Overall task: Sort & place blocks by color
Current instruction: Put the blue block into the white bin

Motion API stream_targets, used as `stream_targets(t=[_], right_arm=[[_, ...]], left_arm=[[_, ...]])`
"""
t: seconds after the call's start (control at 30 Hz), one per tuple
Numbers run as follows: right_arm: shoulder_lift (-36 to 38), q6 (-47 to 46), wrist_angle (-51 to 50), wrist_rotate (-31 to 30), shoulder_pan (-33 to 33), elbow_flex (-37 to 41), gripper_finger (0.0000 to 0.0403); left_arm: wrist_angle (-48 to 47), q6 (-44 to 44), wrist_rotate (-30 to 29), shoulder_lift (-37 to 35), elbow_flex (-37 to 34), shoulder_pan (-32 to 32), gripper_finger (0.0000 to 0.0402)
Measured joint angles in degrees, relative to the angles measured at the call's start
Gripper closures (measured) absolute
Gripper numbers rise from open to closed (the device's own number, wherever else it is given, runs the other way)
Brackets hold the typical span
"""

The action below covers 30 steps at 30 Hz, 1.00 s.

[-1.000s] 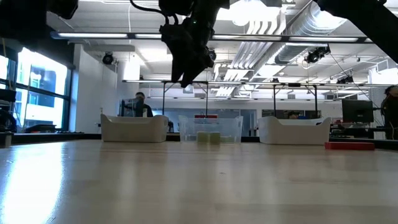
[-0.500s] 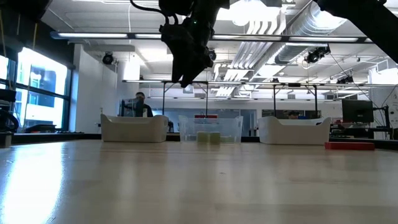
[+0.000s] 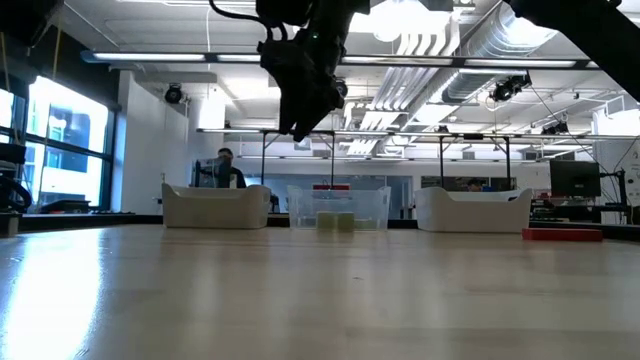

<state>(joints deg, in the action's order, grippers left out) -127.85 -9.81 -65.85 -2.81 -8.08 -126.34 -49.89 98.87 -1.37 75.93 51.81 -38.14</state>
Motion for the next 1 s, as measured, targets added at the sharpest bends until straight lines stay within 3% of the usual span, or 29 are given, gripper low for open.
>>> stream_targets(t=[0.53, 1.0], right_arm=[[0.00, 2.32, -3.83, 0.02, 0.00, 0.00, 0.0194], [0.00, 2.34, -4.24, 0.00, -0.01, 0.00, 0.0194]], left_arm=[[12.80, 0.00, -0.98, 13.16, 0.00, -1.45, 0.0174], [13.96, 3.43, -0.57, 17.92, 0.02, -4.00, 0.0174]])
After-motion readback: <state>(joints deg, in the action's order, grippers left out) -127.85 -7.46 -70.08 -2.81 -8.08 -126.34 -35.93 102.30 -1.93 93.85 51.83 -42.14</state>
